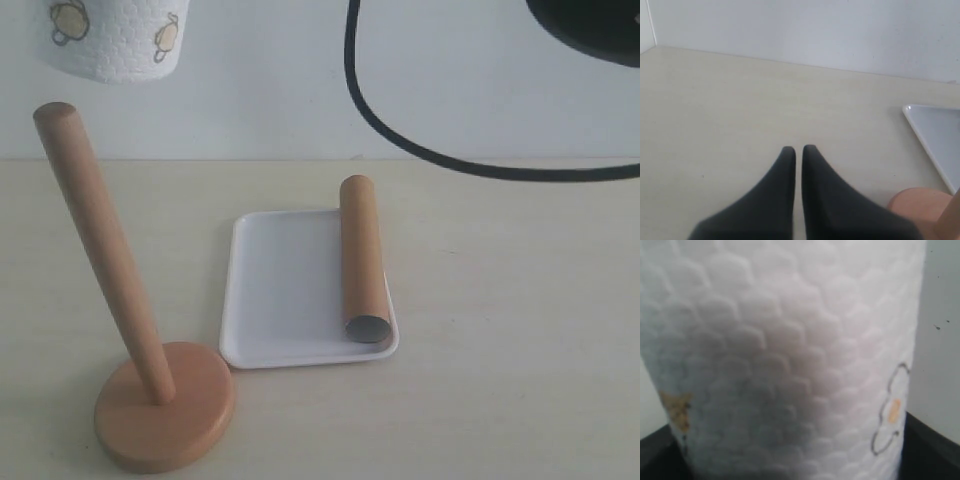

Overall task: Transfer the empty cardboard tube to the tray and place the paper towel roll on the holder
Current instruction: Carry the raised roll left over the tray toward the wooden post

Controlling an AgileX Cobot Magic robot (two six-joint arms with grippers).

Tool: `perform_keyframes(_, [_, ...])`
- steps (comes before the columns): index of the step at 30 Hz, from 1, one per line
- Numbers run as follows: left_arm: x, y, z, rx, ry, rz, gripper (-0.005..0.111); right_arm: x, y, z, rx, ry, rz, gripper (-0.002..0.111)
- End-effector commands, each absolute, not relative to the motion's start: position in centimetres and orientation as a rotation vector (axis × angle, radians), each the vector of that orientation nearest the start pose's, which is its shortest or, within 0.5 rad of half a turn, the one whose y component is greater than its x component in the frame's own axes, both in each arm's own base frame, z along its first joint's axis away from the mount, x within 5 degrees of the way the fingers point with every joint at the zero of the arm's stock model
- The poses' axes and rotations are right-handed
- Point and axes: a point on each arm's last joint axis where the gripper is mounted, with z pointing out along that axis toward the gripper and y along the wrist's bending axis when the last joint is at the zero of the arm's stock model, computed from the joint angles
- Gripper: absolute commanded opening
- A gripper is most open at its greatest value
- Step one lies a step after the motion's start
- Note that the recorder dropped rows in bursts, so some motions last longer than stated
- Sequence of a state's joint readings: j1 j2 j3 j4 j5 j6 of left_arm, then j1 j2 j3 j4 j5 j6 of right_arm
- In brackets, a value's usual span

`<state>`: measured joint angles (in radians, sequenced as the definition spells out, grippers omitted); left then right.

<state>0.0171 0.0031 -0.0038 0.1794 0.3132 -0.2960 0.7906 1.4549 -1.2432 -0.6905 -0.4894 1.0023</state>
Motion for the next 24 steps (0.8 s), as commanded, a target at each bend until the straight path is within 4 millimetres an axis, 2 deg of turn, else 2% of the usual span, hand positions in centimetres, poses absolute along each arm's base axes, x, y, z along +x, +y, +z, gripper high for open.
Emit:
perform_keyframes(1, [5.4, 0.6, 18.5, -0.169, 1.785, -0.028, 0.004, 21.8, 26.0, 43.0, -0.554, 1.262, 1.2, 0.0])
perform_keyframes(12, [5.4, 0.6, 18.5, -0.169, 1.785, -0.028, 0.004, 22.3, 27.0, 42.8, -0.571, 1.279, 1.206, 0.0])
perform_keyframes(16, [5.4, 0.6, 18.5, -0.169, 1.785, -0.028, 0.004, 21.5, 28.1, 43.5, -0.634, 1.271, 1.168, 0.0])
perform_keyframes(21, [5.4, 0.6, 18.5, -0.169, 1.785, -0.028, 0.004, 21.4, 28.6, 44.7, -0.633, 1.306, 1.088, 0.0])
perform_keyframes(24, [5.4, 0.6, 18.5, -0.169, 1.785, -0.028, 0.004, 21.4, 28.8, 45.1, -0.627, 1.317, 1.116, 0.0])
